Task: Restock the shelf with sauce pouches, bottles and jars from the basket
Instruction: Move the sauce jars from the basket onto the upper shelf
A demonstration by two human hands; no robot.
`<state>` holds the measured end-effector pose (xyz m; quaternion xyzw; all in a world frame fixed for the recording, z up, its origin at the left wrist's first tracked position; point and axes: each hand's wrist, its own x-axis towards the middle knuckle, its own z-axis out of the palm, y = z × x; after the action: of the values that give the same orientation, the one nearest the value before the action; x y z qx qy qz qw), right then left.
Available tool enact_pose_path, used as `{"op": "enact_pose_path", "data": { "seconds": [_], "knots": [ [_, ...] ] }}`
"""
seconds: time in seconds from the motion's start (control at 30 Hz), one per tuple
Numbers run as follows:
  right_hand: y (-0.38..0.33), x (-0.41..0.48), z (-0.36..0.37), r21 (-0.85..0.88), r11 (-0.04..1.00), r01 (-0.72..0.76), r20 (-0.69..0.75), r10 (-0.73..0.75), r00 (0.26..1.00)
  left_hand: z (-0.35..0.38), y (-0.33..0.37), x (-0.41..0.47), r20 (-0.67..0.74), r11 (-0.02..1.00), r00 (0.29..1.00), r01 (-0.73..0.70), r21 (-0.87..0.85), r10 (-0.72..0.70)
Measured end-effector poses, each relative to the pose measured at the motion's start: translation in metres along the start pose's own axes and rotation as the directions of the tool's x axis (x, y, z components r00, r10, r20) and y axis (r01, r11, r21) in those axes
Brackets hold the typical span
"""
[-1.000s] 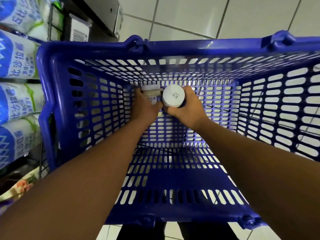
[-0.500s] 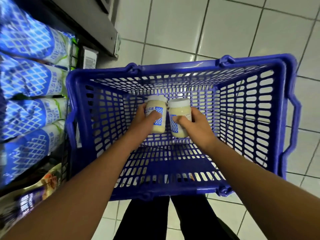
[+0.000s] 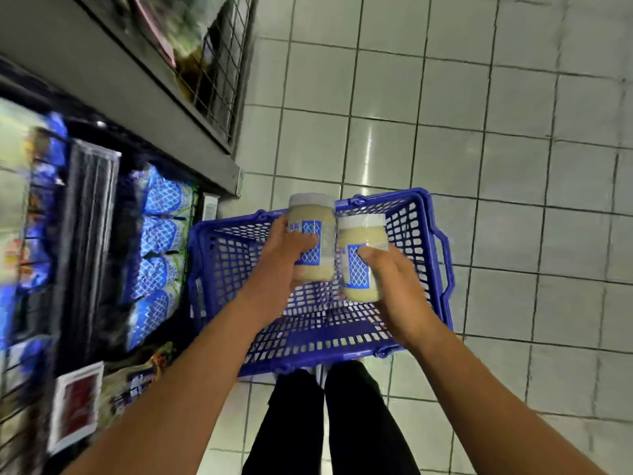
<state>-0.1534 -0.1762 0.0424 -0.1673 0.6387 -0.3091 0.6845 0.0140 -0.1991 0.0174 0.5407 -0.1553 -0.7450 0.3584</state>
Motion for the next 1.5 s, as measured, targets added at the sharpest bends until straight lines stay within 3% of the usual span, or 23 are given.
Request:
{"op": "enact_pose_path", "data": {
  "seconds": [0.2, 0.53, 0.77, 0.93, 1.2, 1.5],
  "knots": [
    [-0.084, -0.099, 0.007, 0.135, 0.99, 0.043, 0.016, -0.045, 0.999, 0.063, 0.08, -0.077, 0.047, 0.994, 0.993, -0.107, -0.007, 0.108],
    [-0.216, -0.232, 0.034, 0.076, 0.971, 0.227, 0.054, -0.231, 0.971, 0.129, 0.201, -0.193, 0.097, 0.973, 0.969, -0.227, -0.026, 0.229],
    [-0.272, -0.296, 0.056, 0.019, 0.96, 0.278, 0.181, -0.276, 0.944, 0.153, 0.261, -0.266, 0.089, 0.93, 0.926, -0.363, -0.066, 0.367],
    [-0.297, -0.33, 0.071, -0.027, 0.945, 0.325, 0.307, -0.301, 0.903, 0.159, 0.279, -0.316, 0.004, 0.884, 0.888, -0.458, -0.096, 0.461],
    [-0.321, -0.379, 0.098, -0.046, 0.899, 0.435, 0.543, -0.343, 0.767, 0.157, 0.278, -0.394, -0.242, 0.76, 0.759, -0.64, -0.11, 0.604],
    [-0.304, -0.44, 0.119, -0.087, 0.86, 0.503, 0.819, -0.226, 0.528, 0.159, 0.23, -0.498, -0.484, 0.627, 0.552, -0.779, -0.009, 0.679]
  ]
}}
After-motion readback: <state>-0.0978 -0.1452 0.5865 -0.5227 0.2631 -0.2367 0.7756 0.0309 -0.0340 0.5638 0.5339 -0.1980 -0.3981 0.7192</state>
